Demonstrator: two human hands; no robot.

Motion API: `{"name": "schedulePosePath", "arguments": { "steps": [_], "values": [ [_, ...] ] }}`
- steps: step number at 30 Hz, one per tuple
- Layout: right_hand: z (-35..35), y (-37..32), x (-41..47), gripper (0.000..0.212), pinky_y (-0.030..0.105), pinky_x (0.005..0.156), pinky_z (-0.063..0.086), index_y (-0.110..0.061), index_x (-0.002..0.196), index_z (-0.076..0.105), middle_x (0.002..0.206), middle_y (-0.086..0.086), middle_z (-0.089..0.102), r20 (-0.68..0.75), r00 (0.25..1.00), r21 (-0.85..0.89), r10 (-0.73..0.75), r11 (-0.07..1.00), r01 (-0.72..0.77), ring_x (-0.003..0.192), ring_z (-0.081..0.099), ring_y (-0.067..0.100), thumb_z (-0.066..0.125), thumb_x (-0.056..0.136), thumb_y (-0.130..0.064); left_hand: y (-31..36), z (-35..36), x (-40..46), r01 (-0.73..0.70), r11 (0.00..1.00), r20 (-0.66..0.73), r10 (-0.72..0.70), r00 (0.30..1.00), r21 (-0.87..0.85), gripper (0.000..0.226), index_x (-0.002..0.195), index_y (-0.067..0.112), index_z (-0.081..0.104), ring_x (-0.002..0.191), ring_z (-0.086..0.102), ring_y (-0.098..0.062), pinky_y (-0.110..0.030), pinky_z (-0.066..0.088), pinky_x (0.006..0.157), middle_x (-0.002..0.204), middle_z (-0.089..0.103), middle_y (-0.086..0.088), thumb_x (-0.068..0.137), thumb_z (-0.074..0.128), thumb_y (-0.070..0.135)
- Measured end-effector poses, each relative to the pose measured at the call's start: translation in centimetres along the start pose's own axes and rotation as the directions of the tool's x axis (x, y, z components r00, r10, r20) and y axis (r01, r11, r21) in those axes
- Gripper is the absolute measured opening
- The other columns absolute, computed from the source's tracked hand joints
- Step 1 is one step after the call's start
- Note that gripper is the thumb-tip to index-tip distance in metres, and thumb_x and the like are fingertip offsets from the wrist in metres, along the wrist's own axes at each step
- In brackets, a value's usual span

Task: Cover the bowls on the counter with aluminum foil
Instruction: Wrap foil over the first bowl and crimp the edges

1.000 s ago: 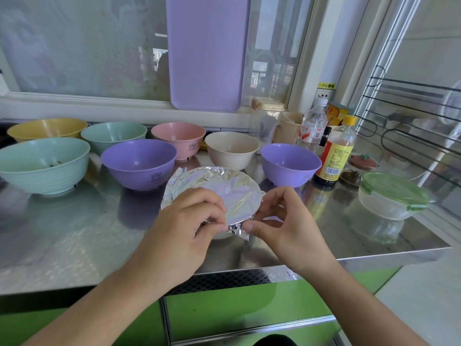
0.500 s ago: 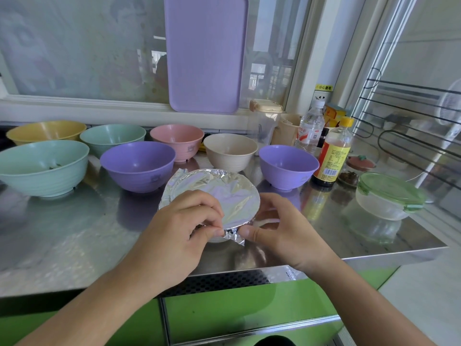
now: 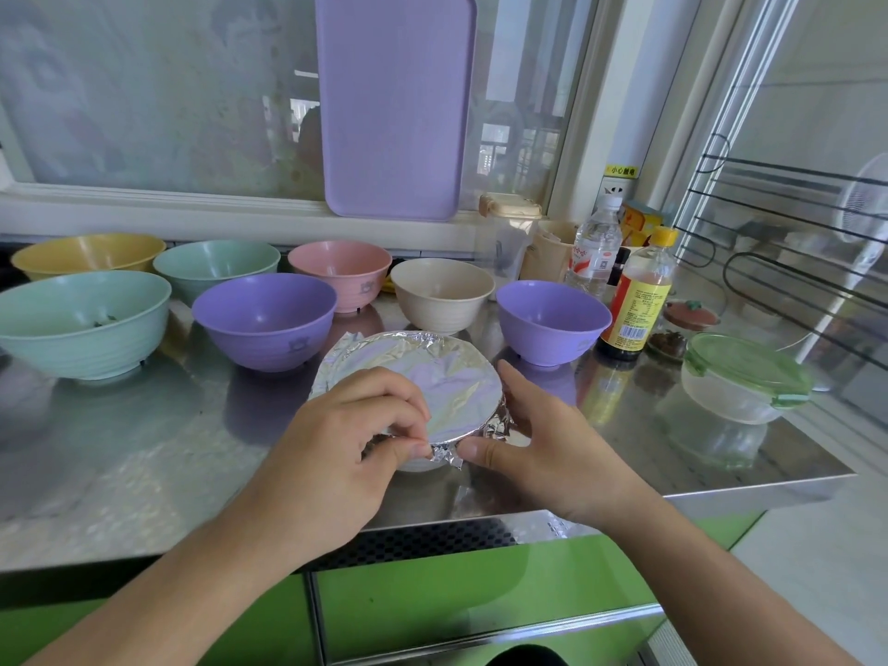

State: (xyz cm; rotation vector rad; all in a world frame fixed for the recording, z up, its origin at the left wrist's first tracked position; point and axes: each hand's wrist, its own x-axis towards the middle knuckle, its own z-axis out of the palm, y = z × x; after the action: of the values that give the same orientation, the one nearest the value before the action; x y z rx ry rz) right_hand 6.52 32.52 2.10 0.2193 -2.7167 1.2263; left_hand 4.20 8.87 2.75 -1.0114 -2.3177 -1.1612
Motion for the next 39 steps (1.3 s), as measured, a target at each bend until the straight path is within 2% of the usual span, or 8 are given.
{"name": "schedulePosePath", "arguments": {
  "steps": [4,6,9,12,18,25,31,39],
  "values": [
    [-0.7,-0.1,-0.1,0.074,0.03,0.113,0.045,-0.052,0.145,0.04,0.137,-0.028,0.062,-0.008,0.996,-0.021,-0.094,0.995,0.094,0.13,0.056,-0.003,0.084,0.087,-0.042,-0.1,-0.2,-0.1,0.015,1.0,0.005,-0.015,1.0,-0.002,0.026,0.075,0.024,0.071,0.095,0.065,-0.011,-0.009,0.04,0.081,0.102,0.066,0.016,0.081,0.086,0.003],
    [-1.2,-0.2,0.0,0.075,0.024,0.113,0.041,-0.036,0.151,0.048,0.143,-0.019,0.056,-0.12,0.969,-0.142,-0.218,0.969,0.2,0.135,0.049,-0.001,0.086,0.086,-0.043,-0.2,-0.3,-0.1,0.019,1.0,0.003,-0.019,1.0,0.002,0.026,0.075,0.025,0.071,0.095,0.066,-0.012,-0.009,0.04,0.083,0.102,0.066,0.016,0.081,0.086,0.005],
    [-1.1,-0.2,0.2,0.045,0.018,0.1,0.043,-0.022,0.118,0.074,0.121,-0.007,0.061,-0.193,0.888,-0.222,-0.418,0.9,0.375,0.116,0.059,0.01,0.094,0.078,-0.026,-0.4,-0.4,0.0,0.038,0.999,0.004,-0.038,0.999,-0.01,0.026,0.075,0.026,0.071,0.096,0.067,-0.013,-0.008,0.04,0.084,0.103,0.067,0.015,0.08,0.086,0.006],
    [0.2,0.0,0.2,0.024,0.025,0.089,0.05,-0.018,0.093,0.077,0.102,-0.008,0.065,-0.192,0.842,-0.239,-0.503,0.857,0.457,0.101,0.064,0.013,0.095,0.077,-0.018,-0.5,-0.6,0.1,0.048,0.999,-0.007,-0.048,0.999,-0.023,0.026,0.075,0.028,0.072,0.098,0.067,-0.012,-0.009,0.041,0.086,0.103,0.067,0.014,0.08,0.086,0.007],
    [2.0,0.2,0.8,0.018,0.04,0.073,0.051,-0.013,0.083,0.072,0.087,-0.007,0.064,-0.267,0.745,-0.346,-0.611,0.782,0.517,0.086,0.06,0.023,0.086,0.088,-0.023,-0.4,-0.2,0.3,0.02,1.0,-0.004,-0.02,1.0,-0.024,0.018,0.079,0.027,0.073,0.096,0.067,-0.014,-0.015,0.044,0.085,0.101,0.065,0.012,0.082,0.088,0.016],
    [1.7,-0.1,1.0,0.017,0.04,0.075,0.051,-0.012,0.088,0.073,0.093,-0.005,0.064,-0.2,0.78,-0.312,-0.594,0.793,0.523,0.09,0.06,0.022,0.089,0.084,-0.015,-0.9,0.2,0.5,-0.015,0.998,-0.021,0.016,1.0,0.053,0.016,0.081,0.026,0.072,0.098,0.063,-0.011,-0.025,0.046,0.086,0.1,0.061,0.017,0.083,0.086,0.02],
    [2.1,0.2,1.0,0.025,0.041,0.07,0.049,-0.012,0.086,0.07,0.089,-0.005,0.062,-0.253,0.75,-0.417,-0.611,0.768,0.486,0.085,0.058,0.026,0.086,0.088,-0.032,-1.1,0.3,0.8,-0.025,0.998,-0.024,0.026,0.999,0.063,0.018,0.079,0.024,0.07,0.096,0.061,-0.011,-0.026,0.046,0.085,0.099,0.06,0.018,0.084,0.085,0.015],
    [2.7,-0.2,0.8,0.033,0.036,0.071,0.048,-0.012,0.096,0.068,0.096,-0.003,0.058,-0.235,0.761,-0.52,-0.605,0.74,0.427,0.088,0.054,0.024,0.087,0.083,-0.035,-1.5,0.0,0.9,-0.019,0.998,-0.003,0.019,1.0,0.064,0.021,0.077,0.025,0.07,0.096,0.06,-0.01,-0.023,0.043,0.086,0.099,0.06,0.019,0.084,0.085,0.012]
  ]
}}
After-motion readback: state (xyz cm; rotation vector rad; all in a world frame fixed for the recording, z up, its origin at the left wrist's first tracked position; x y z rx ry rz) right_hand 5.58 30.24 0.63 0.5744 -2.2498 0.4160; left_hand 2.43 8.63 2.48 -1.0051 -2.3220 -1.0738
